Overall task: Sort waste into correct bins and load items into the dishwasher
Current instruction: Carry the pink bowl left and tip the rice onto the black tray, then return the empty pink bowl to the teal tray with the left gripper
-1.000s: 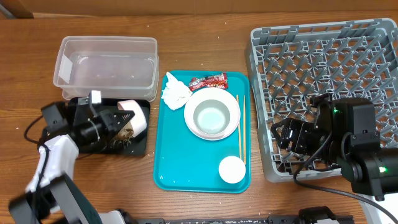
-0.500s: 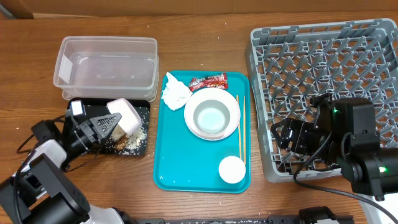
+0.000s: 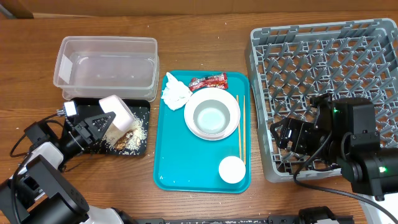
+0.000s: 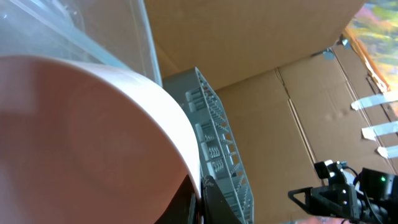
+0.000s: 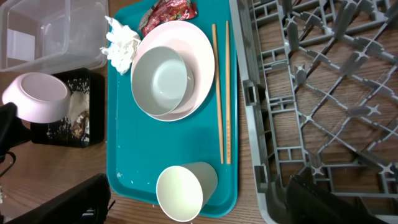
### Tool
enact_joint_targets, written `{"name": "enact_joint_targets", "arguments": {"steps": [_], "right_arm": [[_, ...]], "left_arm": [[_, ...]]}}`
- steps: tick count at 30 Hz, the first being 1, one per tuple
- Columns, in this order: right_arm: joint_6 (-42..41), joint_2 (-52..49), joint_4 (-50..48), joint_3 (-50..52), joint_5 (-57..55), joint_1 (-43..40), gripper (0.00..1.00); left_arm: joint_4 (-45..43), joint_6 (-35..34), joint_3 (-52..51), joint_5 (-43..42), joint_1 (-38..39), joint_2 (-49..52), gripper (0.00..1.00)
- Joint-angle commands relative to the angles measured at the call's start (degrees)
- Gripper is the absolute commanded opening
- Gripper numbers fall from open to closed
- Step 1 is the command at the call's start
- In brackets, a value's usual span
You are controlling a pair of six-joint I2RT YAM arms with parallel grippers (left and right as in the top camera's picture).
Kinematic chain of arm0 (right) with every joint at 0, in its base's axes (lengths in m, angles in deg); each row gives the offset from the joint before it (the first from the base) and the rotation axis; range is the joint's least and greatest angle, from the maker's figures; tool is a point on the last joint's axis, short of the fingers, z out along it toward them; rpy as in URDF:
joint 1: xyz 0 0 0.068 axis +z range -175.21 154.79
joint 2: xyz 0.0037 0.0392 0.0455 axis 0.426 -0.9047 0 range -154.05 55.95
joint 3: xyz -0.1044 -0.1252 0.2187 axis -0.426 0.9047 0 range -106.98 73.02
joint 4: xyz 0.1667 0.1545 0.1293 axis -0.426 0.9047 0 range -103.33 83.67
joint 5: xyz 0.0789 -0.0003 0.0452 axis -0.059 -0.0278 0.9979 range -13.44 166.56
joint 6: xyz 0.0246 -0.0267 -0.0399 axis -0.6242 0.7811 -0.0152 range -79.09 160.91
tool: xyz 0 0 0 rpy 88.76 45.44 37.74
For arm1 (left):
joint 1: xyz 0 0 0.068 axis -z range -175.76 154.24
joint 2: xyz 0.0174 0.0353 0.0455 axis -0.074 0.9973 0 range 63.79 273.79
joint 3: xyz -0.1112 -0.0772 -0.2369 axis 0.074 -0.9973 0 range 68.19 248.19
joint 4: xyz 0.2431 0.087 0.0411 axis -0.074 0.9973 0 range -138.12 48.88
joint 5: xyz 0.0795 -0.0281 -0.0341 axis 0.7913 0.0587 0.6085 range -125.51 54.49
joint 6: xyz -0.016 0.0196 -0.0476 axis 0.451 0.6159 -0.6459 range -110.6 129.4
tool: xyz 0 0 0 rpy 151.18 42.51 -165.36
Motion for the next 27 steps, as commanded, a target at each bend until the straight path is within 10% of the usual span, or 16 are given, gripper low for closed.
{"name": "enact_joint_targets", "arguments": {"steps": [1, 8, 12, 27], "right_arm": [[0.35, 0.42, -0.39, -1.31, -0.15, -0.11, 0.93], [0.31, 0.42, -0.48, -1.31, -0.11, -0.11, 0.93], [0.33, 0.42, -0.48, -1.31, -0.13, -0.11, 0.94], [0.11, 0.42, -1.01, -1.31, -0.13, -0.11, 0.95]], "left_arm": [[-1.25, 0.26, 0.33, -0.76, -0.59, -0.33, 0.04], [-0.87, -8.37, 0.63, -2.86, 0.13, -2.12, 0.04], [12.20, 3.98, 0.63, -1.64, 4.50, -13.84, 0.04], [18.23, -19.47, 0.61, 59.54, 50.25, -42.29, 0.04]]}}
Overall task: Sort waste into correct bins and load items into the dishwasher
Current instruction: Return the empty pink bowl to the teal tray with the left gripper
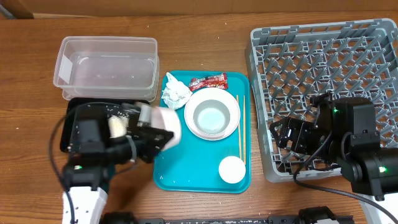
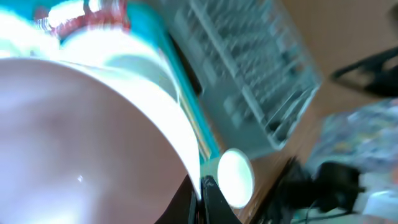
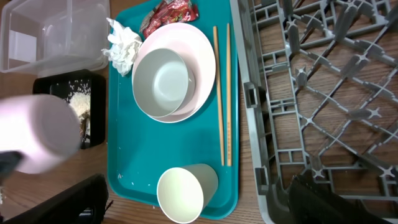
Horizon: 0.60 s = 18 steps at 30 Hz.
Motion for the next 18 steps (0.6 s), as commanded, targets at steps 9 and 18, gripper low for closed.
{"name": "enact_joint_targets", "arguments": {"steps": [9, 18], "right_arm": [[-0.68, 0.42, -2.14, -1.31, -0.07, -0.11, 0.96], [-1.40, 0.42, -2.21, -1.31, -0.11, -0.11, 0.96]], "left_arm": [[-3.54, -14.56, 0.55, 51.87, 38.95, 12.76, 0.06], [-7.72, -16.70, 0.66, 55.28, 43.65, 27.23, 0.10]]}}
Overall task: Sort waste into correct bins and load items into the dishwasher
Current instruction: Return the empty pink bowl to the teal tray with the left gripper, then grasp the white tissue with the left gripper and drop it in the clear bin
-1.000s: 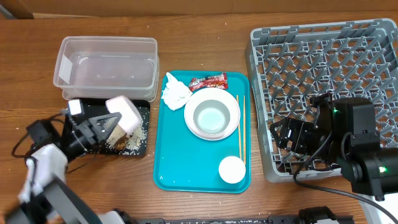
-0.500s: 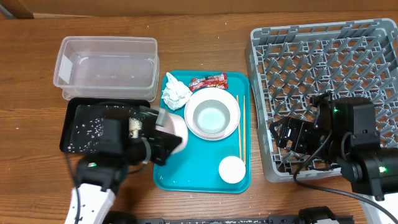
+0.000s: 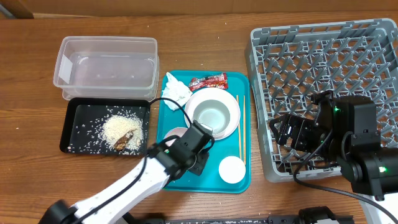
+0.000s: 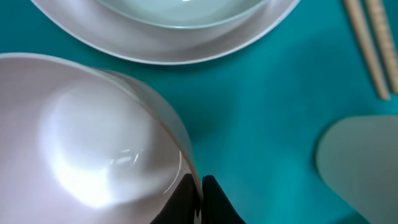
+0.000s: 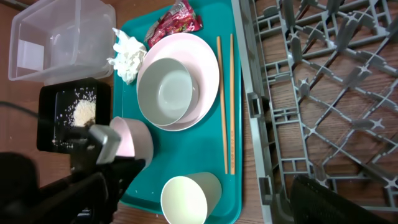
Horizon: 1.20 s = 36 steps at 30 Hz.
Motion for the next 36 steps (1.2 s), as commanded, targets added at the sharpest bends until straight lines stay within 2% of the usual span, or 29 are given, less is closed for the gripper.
{"name": "enact_joint_targets", "arguments": {"steps": [1, 2, 3, 4, 6, 9, 11, 16, 20, 23, 27, 31, 33, 35, 36], "right_arm": [[-0.46, 0.42, -0.15, -1.31, -0.11, -0.11, 0.96], [-0.46, 0.42, -0.15, -1.31, -0.11, -0.11, 0.96], [-0.44, 0.42, -0.17, -1.31, -0.13, -0.11, 0.96], [-0.44, 0.42, -0.26, -1.31, -0.13, -0.11, 0.97], [-0.46, 0.42, -0.44, -1.31, -0.13, -0.11, 0.98], [-0.46, 0.42, -0.57, -1.31, -0.13, -0.11, 0.99], [-0.46, 0.42, -0.55, -1.31, -0.11, -0.11, 0.99], [-0.46, 0.42, -0.50, -1.31, -0.11, -0.11, 1.00], [-0.46, 0.42, -0.22, -1.31, -0.11, -0.11, 1.00], [-0.46, 0.42, 0.33, -1.31, -0.11, -0.11, 1.00], [-0.46, 0.42, 0.94, -1.31, -0.11, -0.11, 1.00], [-0.46, 0.42, 1.44, -1.31, -0.09, -0.11, 1.00], [-0.46, 0.42, 1.64, -1.31, -0.11, -0.11, 1.00], [-0.46, 0.42, 1.81, -1.31, -0.11, -0.11, 1.00], [-0.46, 0.42, 1.84, -1.31, -0.11, -0.11, 1.00]], "left_arm": [[-0.76, -1.68, 0.83, 1.31, 0.22, 2.80, 0.15], [-0.35, -1.53, 1.27, 0.48, 0.28, 2.82, 0.24], [0.76, -1.49, 2.38, 0.31, 0.28, 2.71, 0.36], [4.26, -1.49, 5.60, 0.39, 0.28, 2.34, 0.46], [9.01, -1.46, 10.40, 1.31, 0.28, 2.14, 0.61], [16.24, -1.46, 19.21, 4.79, 0.31, 2.05, 0.67], [17.86, -1.42, 23.76, 9.53, 0.26, 2.08, 0.76], [9.84, 1.40, 25.49, 16.94, -3.23, 4.04, 0.67], [4.48, 1.92, 25.49, 16.72, -9.99, 11.65, 0.64], [-2.16, 1.97, 25.53, 13.92, -15.45, 20.63, 0.73], [-7.72, 1.95, 25.53, 13.42, -17.64, 26.60, 0.83], [-11.98, 1.95, 25.53, 13.66, -17.97, 30.29, 0.86], [-13.57, 1.90, 25.53, 13.57, -17.97, 31.39, 0.83], [-14.56, 1.95, 25.53, 13.49, -17.97, 32.06, 0.75], [-14.80, 1.92, 25.53, 13.53, -17.97, 32.41, 0.65]]}}
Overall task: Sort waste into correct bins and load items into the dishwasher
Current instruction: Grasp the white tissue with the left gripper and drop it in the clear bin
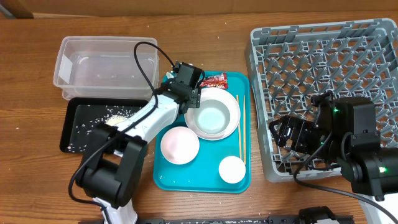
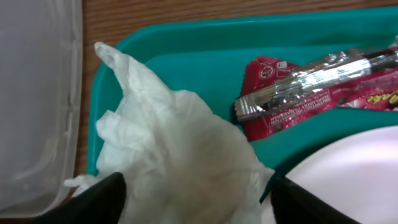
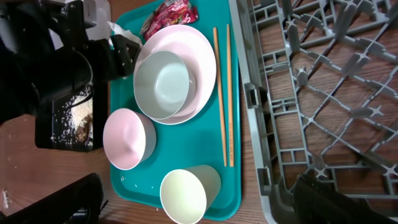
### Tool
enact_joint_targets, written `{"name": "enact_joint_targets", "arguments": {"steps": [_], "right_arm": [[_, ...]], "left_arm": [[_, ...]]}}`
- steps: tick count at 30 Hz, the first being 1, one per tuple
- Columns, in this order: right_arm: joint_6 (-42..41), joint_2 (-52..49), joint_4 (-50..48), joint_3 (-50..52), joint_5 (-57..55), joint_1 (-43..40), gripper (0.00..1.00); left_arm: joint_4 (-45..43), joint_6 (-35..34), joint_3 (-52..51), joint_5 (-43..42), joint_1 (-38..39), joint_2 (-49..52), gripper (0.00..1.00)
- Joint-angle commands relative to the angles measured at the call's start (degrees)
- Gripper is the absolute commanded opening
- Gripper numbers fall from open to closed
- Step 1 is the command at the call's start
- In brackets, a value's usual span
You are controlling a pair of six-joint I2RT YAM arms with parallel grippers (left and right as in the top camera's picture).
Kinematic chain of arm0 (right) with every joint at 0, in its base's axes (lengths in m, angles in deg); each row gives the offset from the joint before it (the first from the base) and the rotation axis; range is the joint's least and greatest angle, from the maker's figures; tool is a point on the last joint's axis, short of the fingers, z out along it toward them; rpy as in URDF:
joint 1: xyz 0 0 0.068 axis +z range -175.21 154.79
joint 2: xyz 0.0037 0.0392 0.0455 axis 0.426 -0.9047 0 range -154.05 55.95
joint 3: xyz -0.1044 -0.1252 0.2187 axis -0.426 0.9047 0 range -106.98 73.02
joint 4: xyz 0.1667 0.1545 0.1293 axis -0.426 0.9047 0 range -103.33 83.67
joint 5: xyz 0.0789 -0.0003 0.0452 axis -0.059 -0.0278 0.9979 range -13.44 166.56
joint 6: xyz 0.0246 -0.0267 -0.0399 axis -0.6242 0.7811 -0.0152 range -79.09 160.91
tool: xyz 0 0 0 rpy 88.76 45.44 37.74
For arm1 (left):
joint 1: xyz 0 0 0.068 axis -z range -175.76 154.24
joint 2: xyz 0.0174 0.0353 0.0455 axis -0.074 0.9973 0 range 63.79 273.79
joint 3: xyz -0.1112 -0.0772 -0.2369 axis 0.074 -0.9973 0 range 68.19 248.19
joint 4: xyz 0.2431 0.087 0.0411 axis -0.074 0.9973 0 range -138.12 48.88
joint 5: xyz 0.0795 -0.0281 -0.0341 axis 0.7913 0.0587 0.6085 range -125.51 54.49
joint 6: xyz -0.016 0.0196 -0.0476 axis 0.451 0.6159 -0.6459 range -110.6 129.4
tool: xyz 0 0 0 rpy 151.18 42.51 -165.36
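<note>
My left gripper (image 1: 178, 90) is open at the back left corner of the teal tray (image 1: 202, 180). Its fingers (image 2: 102, 199) straddle a crumpled white napkin (image 2: 180, 162). A red snack wrapper (image 2: 311, 87) lies just right of it. The pink bowl (image 1: 180, 145) stands free and upright on the tray's front left. A white bowl (image 1: 212, 116) sits in a pink plate, with chopsticks (image 1: 240, 124) and a paper cup (image 1: 231, 169) nearby. My right gripper (image 3: 202, 208) hangs open by the left edge of the grey dish rack (image 1: 329, 62), holding nothing.
A clear plastic bin (image 1: 106, 67) stands at the back left. In front of it lies a black tray (image 1: 78, 134) with rice and food scraps. The left arm stretches across the black tray's right end and the teal tray's left side.
The pink bowl was in my left gripper at the tray's front left. Now it stands there on its own, and the left gripper is open over the napkin at the tray's back left.
My left gripper held the pink bowl tipped over the black tray. Then it held it between that tray and the teal one, with rice left behind. Then the bowl was down on the teal tray. Now it is let go. The right arm stayed still.
</note>
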Motion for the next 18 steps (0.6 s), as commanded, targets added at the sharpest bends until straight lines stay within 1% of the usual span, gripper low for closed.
{"name": "enact_joint_targets", "arguments": {"steps": [1, 2, 3, 4, 5, 6, 8, 11, 15, 18], "right_arm": [[-0.02, 0.42, 0.07, -1.31, -0.11, -0.11, 1.00], [-0.02, 0.42, 0.07, -1.31, -0.11, -0.11, 1.00], [-0.02, 0.42, 0.07, -1.31, -0.11, -0.11, 1.00], [-0.02, 0.42, 0.07, -1.31, -0.11, -0.11, 1.00], [-0.02, 0.42, 0.02, -1.31, -0.11, -0.11, 1.00], [-0.02, 0.42, 0.00, -1.31, -0.13, -0.11, 1.00], [-0.02, 0.42, 0.02, -1.31, -0.13, -0.11, 1.00], [0.00, 0.42, 0.02, -1.31, -0.13, -0.11, 1.00], [-0.02, 0.42, 0.04, -1.31, -0.13, -0.11, 1.00], [-0.02, 0.42, 0.02, -1.31, -0.13, -0.11, 1.00]], "left_arm": [[-0.98, 0.07, 0.26, -0.15, 0.04, 1.86, 0.56], [-0.98, 0.04, 0.26, -0.17, 0.04, 2.12, 0.47], [-0.72, 0.04, 0.24, -0.48, 0.04, 2.60, 0.28], [-0.48, 0.04, 0.24, -0.87, 0.04, 2.69, 0.20], [-0.04, 0.04, 0.24, -1.07, 0.04, 2.73, 0.10], [0.42, 0.07, 0.26, -1.05, 0.04, 2.64, 0.04], [1.27, 0.09, 0.79, -0.90, 0.04, 1.81, 0.04], [5.88, -0.52, 4.22, -0.55, 0.04, -1.66, 0.04], [14.99, -1.01, 10.80, -5.57, 0.04, -8.31, 0.04], [18.84, -0.98, 13.44, -3.72, -0.17, -12.83, 0.04]]}}
